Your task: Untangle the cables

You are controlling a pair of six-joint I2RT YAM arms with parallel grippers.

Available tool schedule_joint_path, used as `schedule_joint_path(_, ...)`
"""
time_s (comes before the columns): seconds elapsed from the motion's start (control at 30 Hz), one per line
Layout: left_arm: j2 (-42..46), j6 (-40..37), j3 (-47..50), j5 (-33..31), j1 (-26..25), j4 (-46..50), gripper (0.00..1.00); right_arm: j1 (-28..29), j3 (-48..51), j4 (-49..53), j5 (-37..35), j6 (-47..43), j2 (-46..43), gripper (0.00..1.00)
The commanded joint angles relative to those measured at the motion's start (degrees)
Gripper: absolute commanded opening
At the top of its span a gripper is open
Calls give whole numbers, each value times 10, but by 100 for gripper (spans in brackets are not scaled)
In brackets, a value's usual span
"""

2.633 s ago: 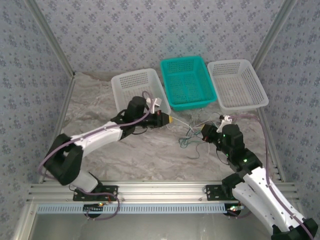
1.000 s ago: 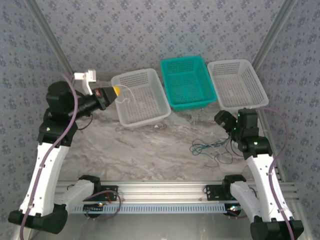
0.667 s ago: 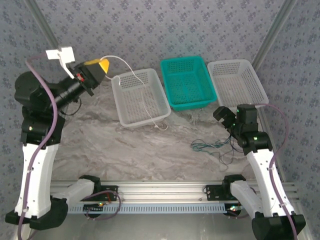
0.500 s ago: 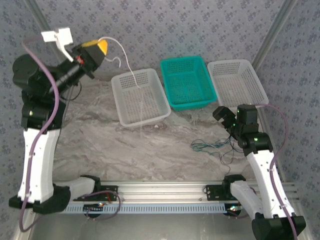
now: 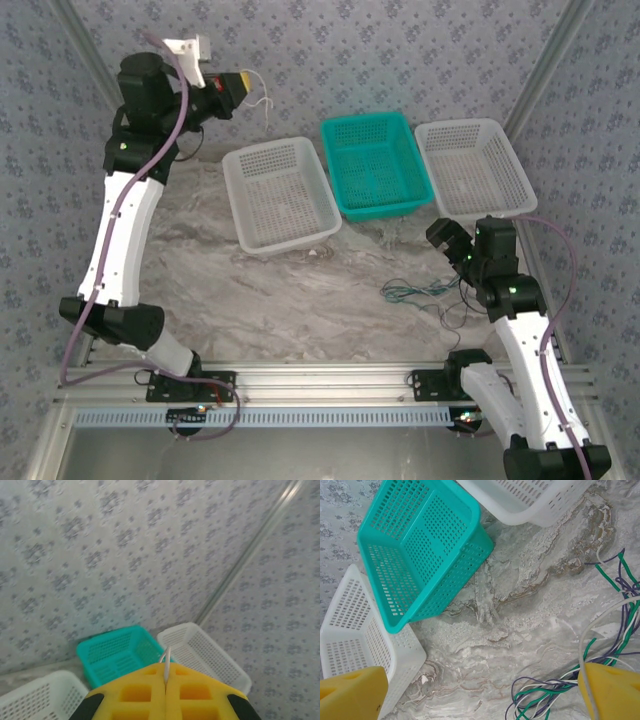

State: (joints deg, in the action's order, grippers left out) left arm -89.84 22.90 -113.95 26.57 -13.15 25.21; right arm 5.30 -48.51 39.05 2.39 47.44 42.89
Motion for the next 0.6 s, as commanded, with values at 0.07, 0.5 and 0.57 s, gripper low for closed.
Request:
schedule_joint_path(0.07,30,-35,145,-68,2,-44,0,4,5,5,8,11,-2,100)
schedule_joint_path(0.5,3,-11,235,-83,0,-15,78,2,6,74,-58,83,2,100)
schedule_joint_path(0.57,19,-14,223,-91,1,5,93,-5,3,110,-76,105,10,100)
